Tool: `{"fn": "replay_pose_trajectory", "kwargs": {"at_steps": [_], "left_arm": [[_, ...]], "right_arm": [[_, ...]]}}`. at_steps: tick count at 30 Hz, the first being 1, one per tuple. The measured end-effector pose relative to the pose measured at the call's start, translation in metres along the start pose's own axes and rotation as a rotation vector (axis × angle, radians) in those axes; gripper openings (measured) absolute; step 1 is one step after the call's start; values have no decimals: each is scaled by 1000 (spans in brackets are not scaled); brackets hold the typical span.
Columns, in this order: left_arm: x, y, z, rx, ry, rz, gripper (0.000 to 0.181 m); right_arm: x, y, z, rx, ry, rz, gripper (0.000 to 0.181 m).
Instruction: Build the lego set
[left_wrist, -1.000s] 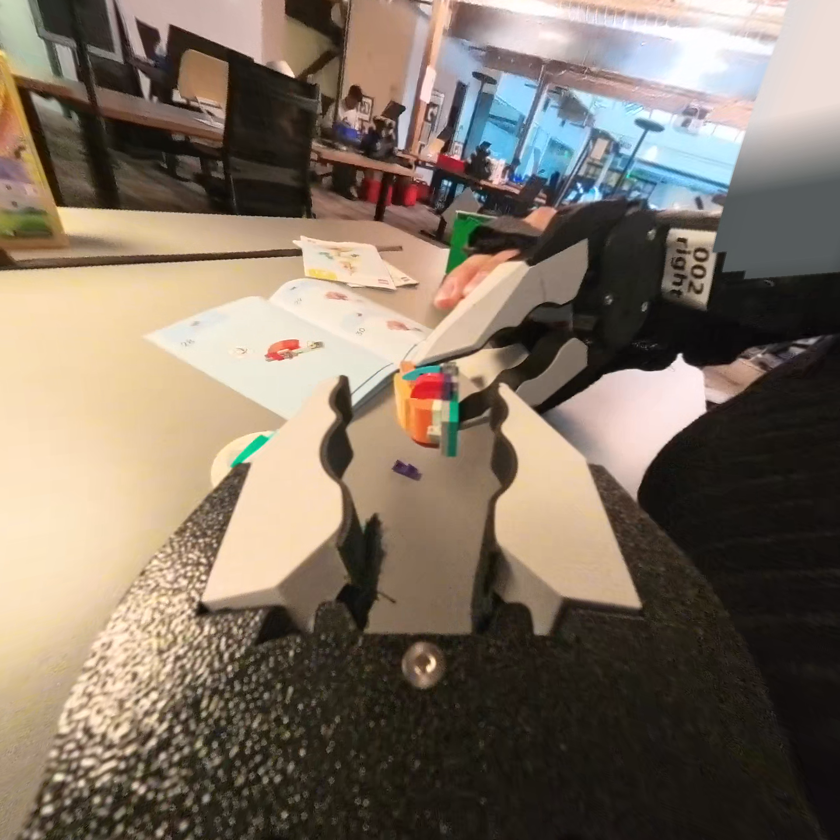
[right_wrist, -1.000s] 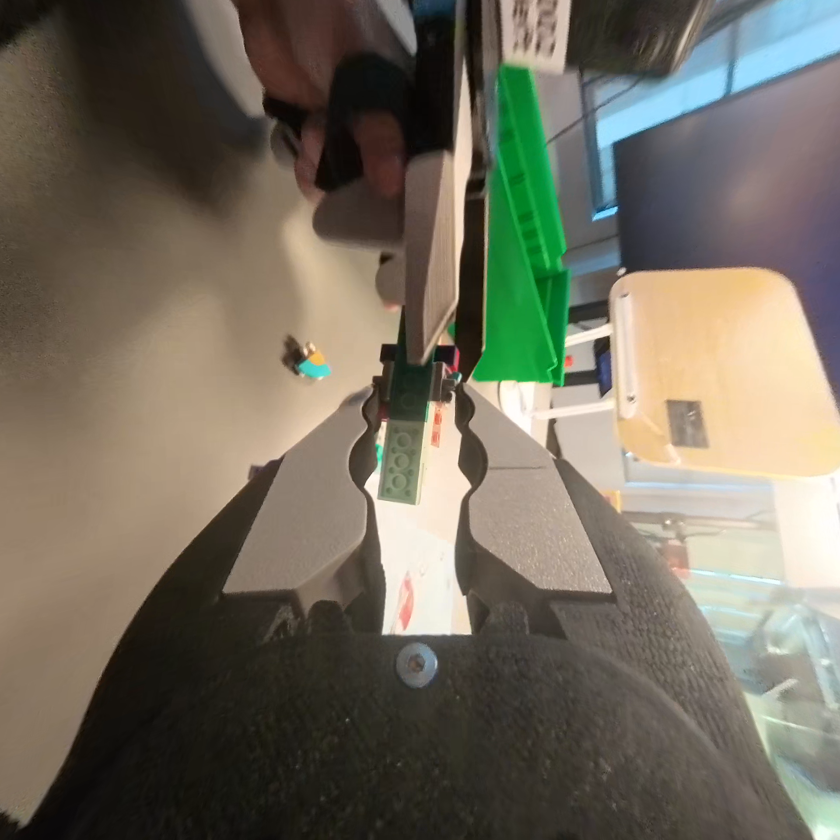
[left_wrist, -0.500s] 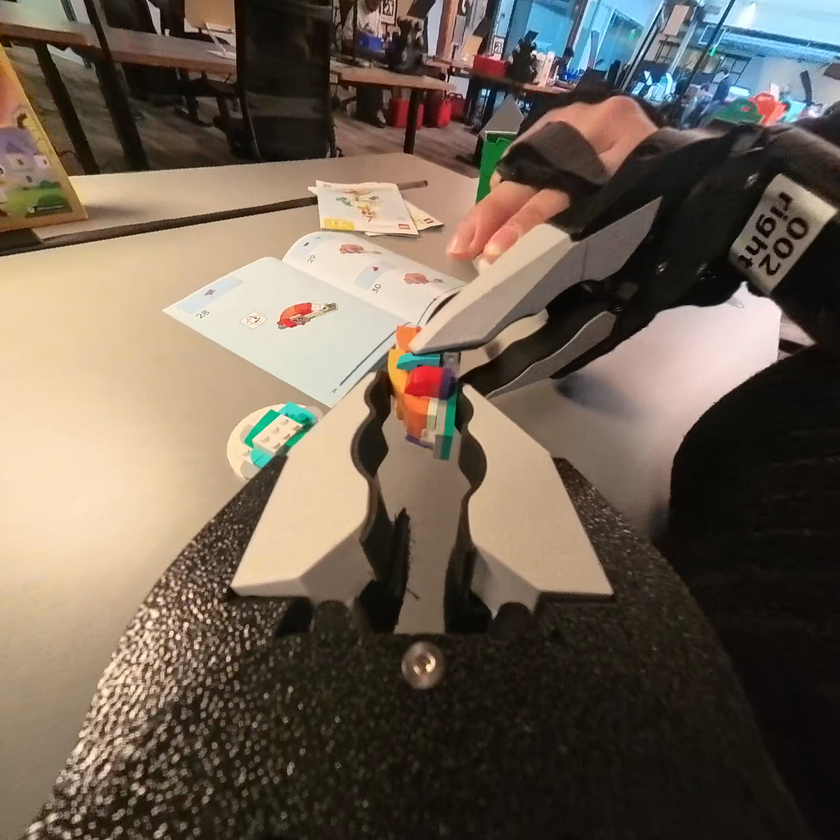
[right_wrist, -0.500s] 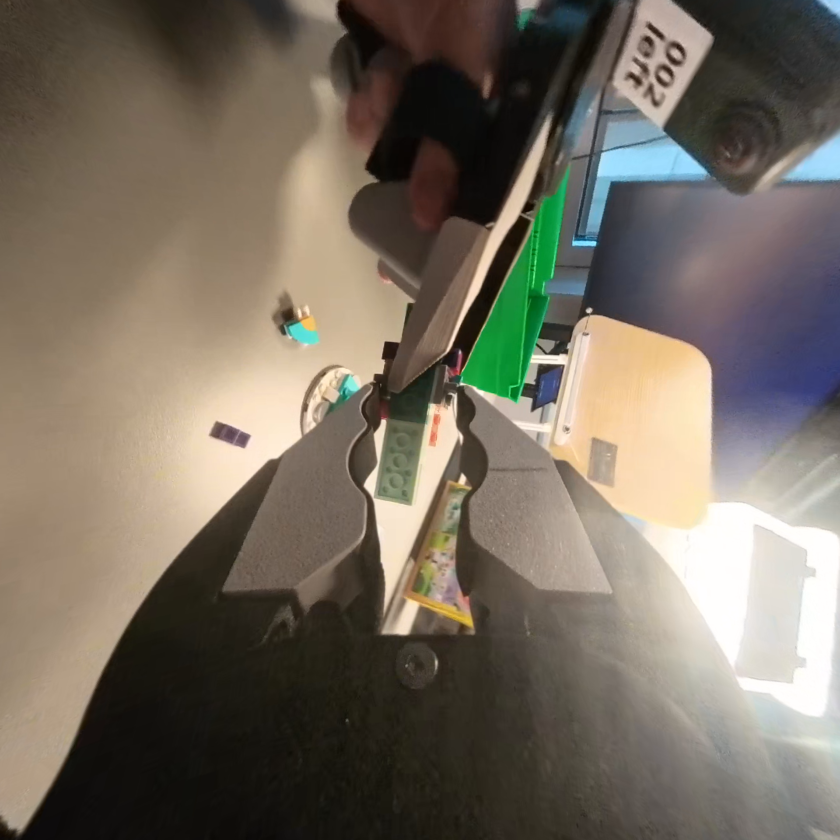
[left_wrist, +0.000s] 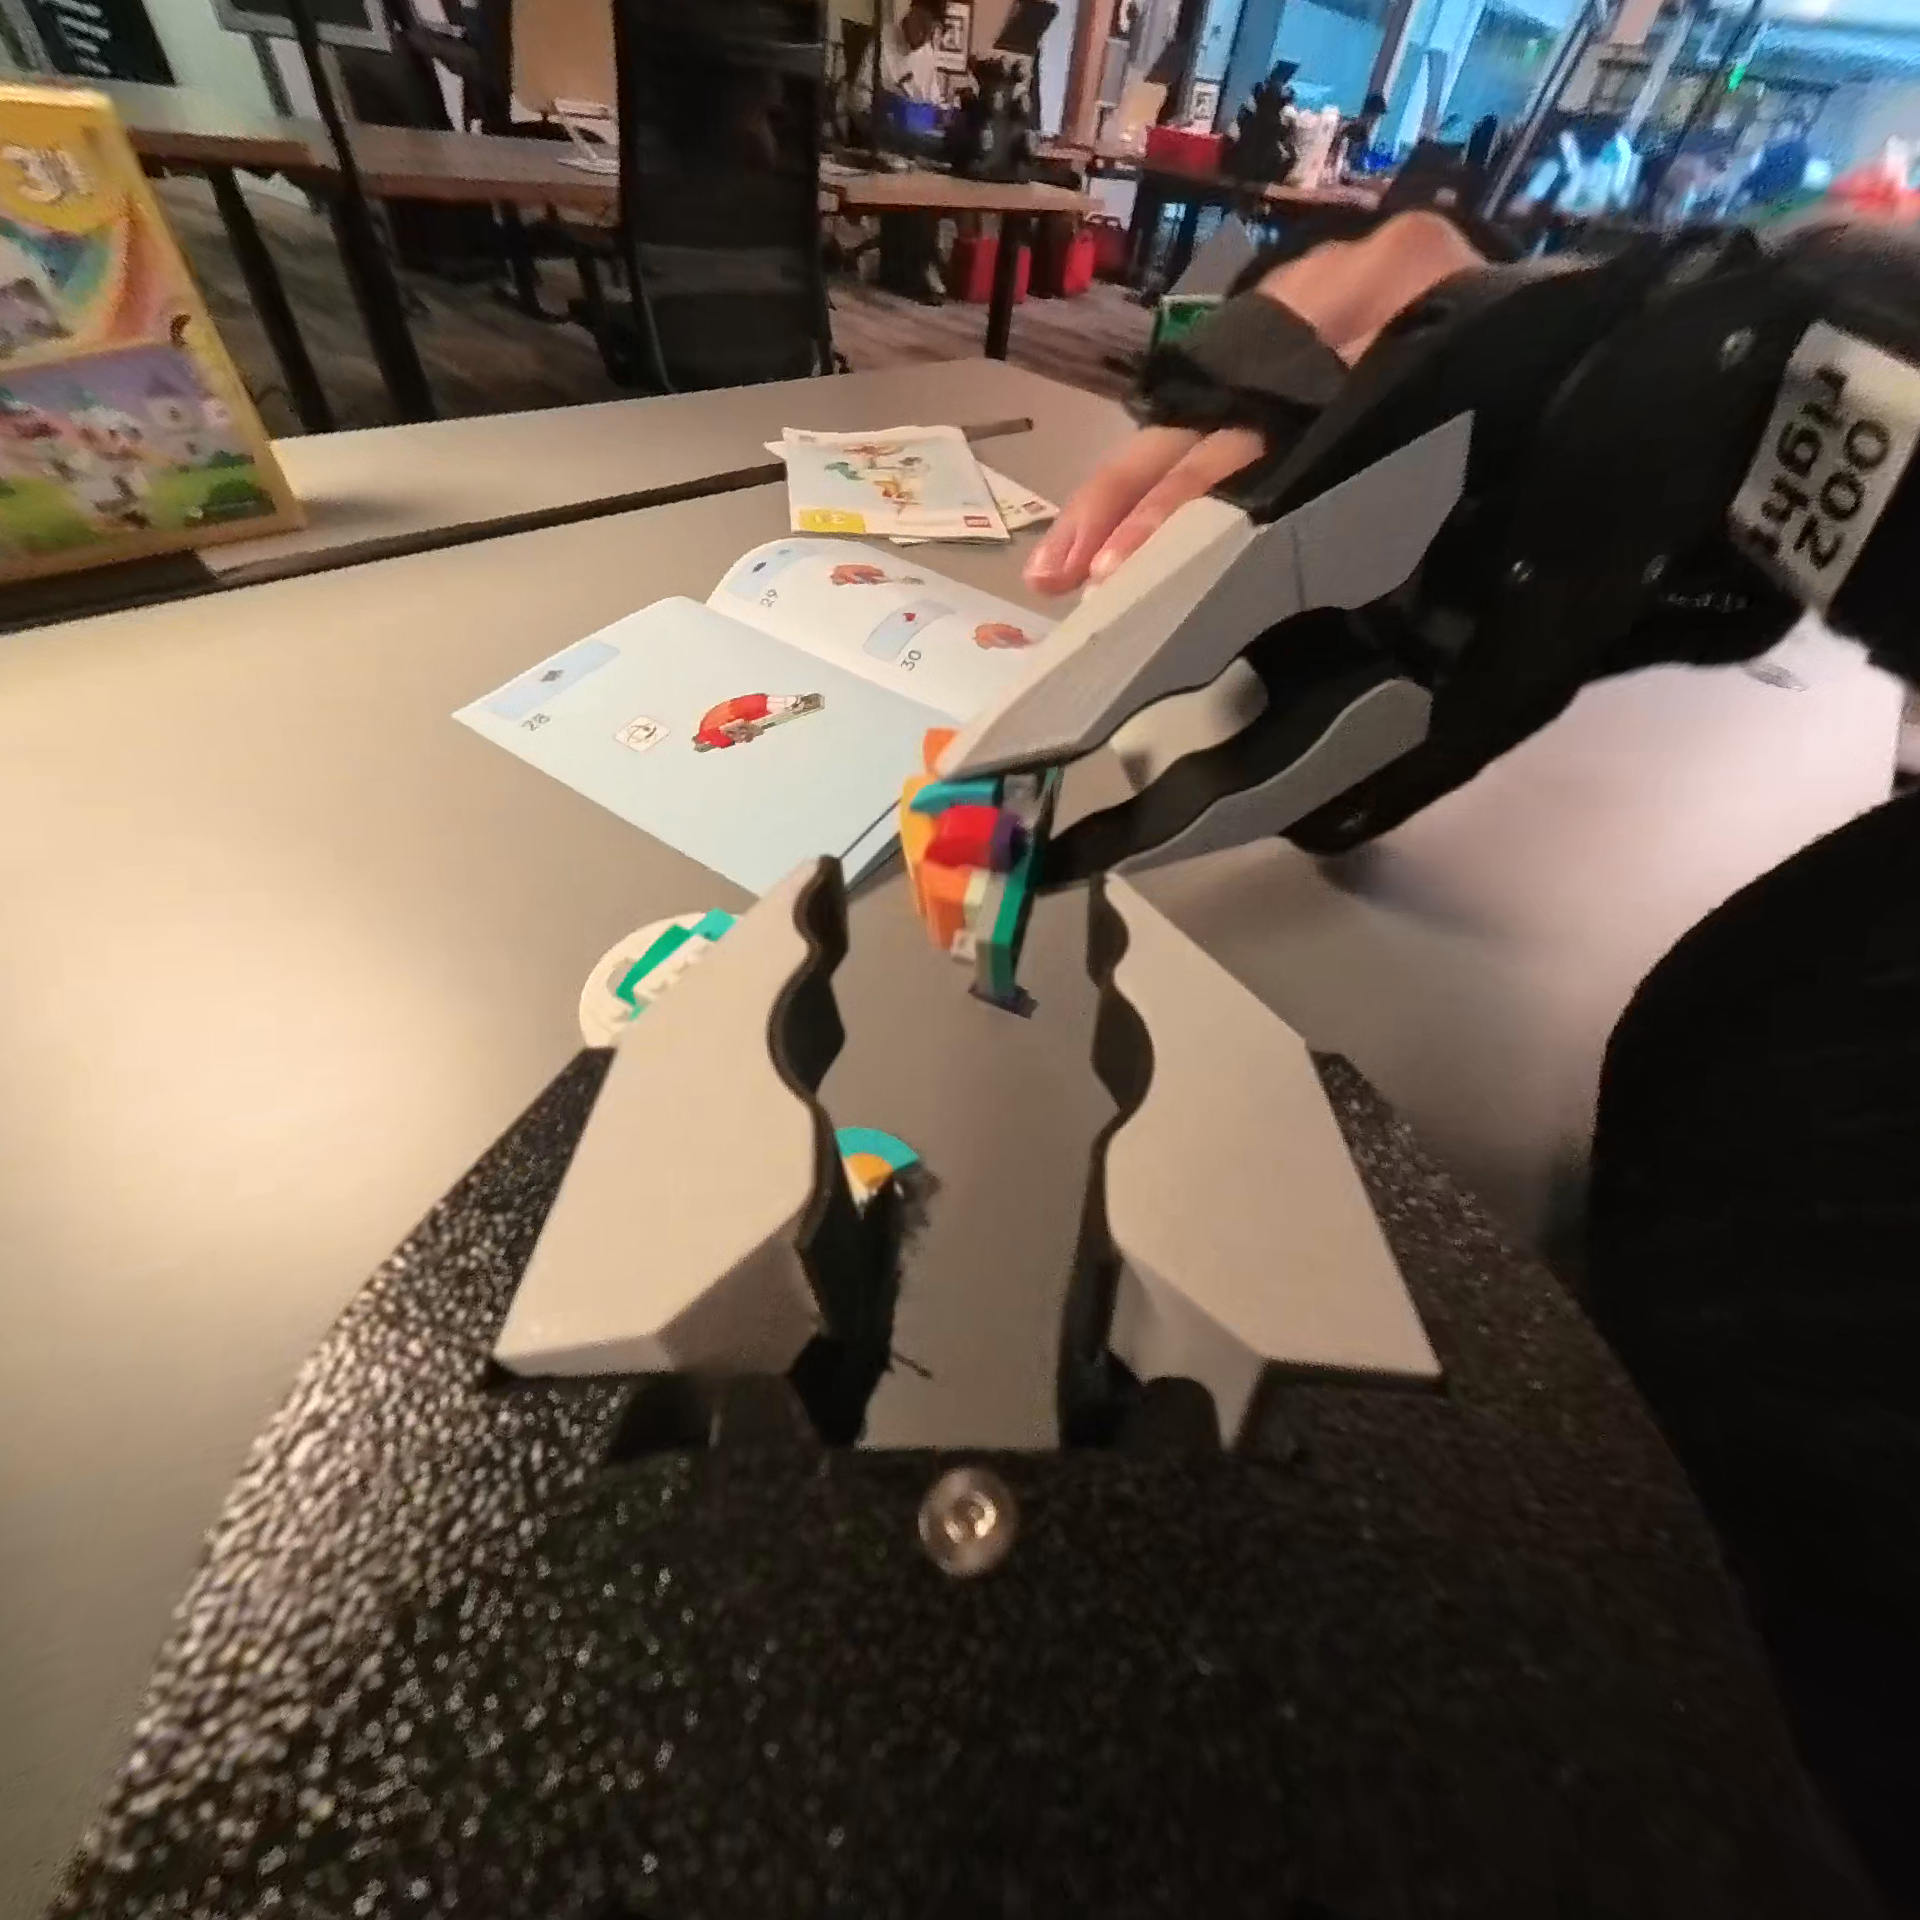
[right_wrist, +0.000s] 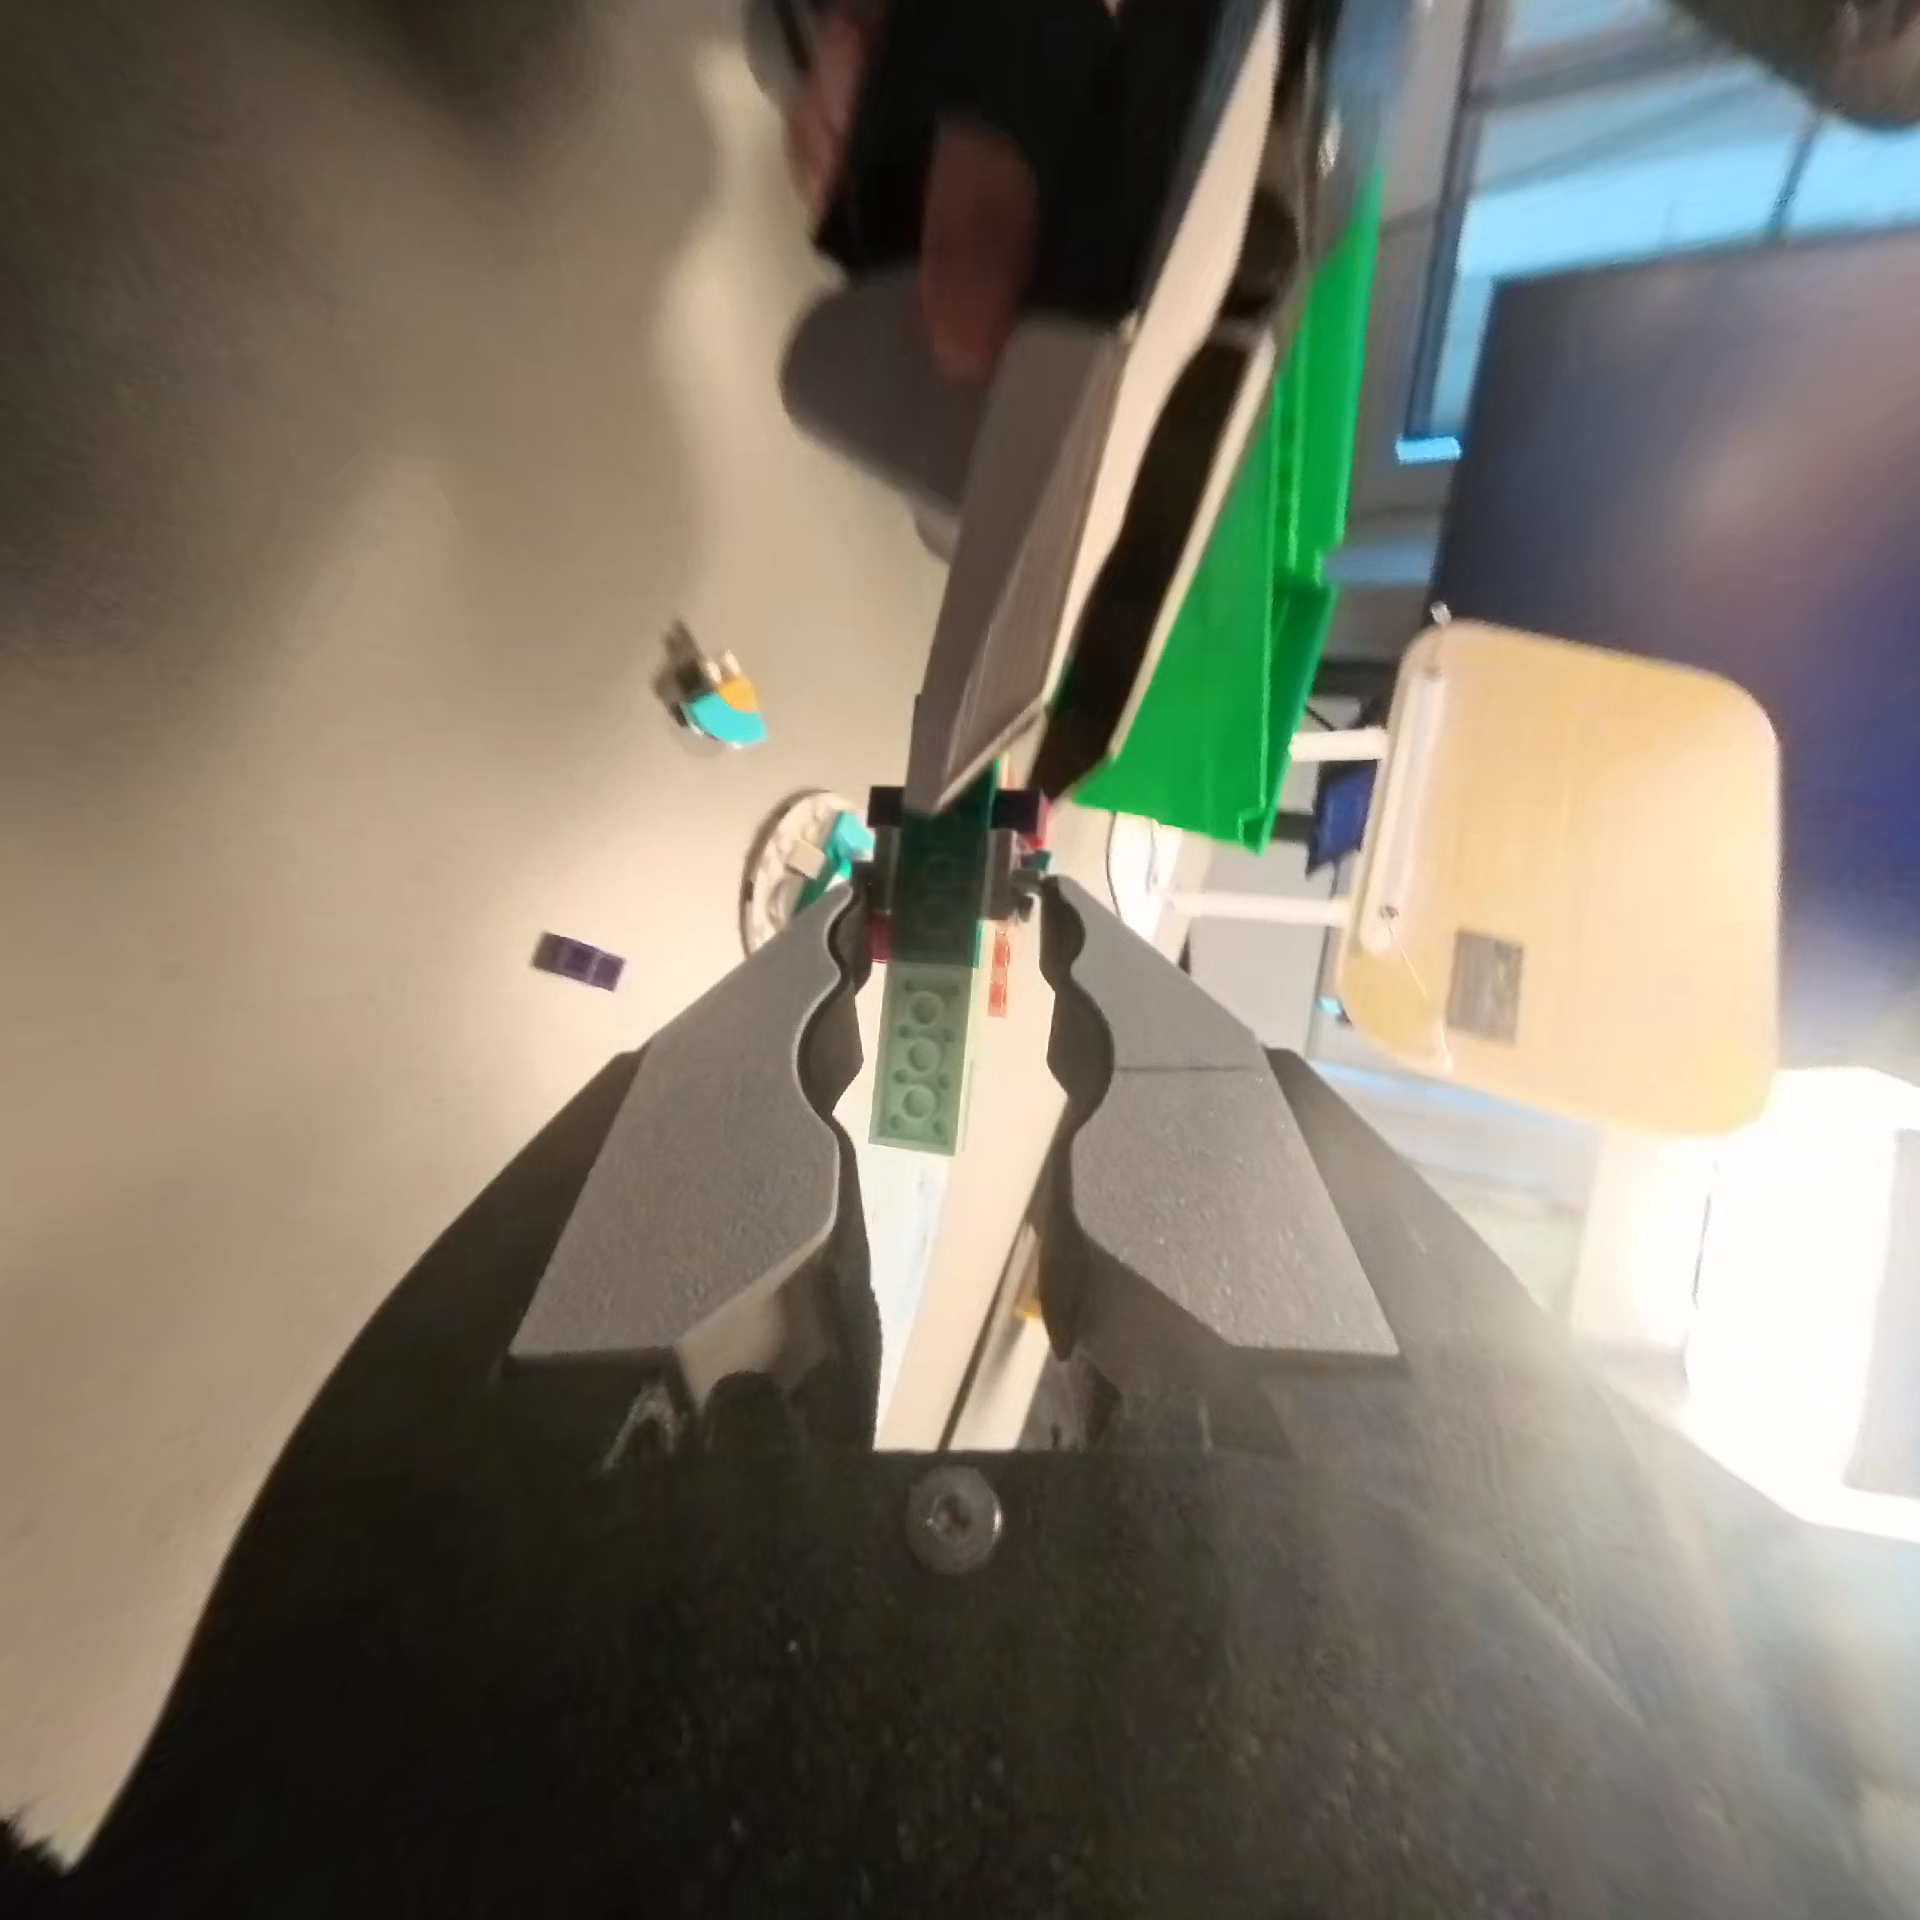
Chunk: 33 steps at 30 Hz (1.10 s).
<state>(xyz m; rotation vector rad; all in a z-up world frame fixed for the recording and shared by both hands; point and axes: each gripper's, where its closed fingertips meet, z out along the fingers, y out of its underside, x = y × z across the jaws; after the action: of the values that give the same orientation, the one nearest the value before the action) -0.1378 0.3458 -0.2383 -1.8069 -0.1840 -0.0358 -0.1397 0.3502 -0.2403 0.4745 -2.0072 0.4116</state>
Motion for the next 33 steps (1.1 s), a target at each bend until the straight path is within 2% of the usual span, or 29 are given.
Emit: {"fn": "replay_pose_trajectory", "kwargs": {"at_steps": [3, 5, 8, 9, 14, 19, 21, 28, 29, 31, 33], "left_arm": [[3, -4, -8, 59, 59, -120, 43], [2, -7, -13, 99, 42, -107, 34], [3, -16, -17, 167, 0, -45, 10], [3, -17, -18, 171, -17, -29, 9], [5, -16, -16, 161, -2, -38, 10], [3, -14, -13, 134, -47, -24, 20], [6, -16, -14, 154, -17, -44, 15], [8, -30, -18, 244, -6, -59, 15], [10, -33, -18, 264, 11, -80, 20], [16, -38, -17, 301, 48, -107, 41], [15, -43, -17, 333, 47, -114, 39]], "right_arm": [[5, 4, -1, -17, 48, 49, 32], [9, 1, -3, 8, 76, 111, 32], [15, -2, -6, 36, 115, 148, 31], [16, -3, -7, 42, 124, 150, 31], [15, -4, -9, 54, 131, 159, 31], [19, -5, -11, 66, 149, 196, 31], [21, -6, -13, 77, 155, 217, 31], [30, -11, -18, 98, 191, 264, 31], [31, -13, -19, 102, 193, 272, 31], [31, -18, -18, 120, 195, 301, 31], [34, -24, -19, 134, 224, 316, 31]]}}
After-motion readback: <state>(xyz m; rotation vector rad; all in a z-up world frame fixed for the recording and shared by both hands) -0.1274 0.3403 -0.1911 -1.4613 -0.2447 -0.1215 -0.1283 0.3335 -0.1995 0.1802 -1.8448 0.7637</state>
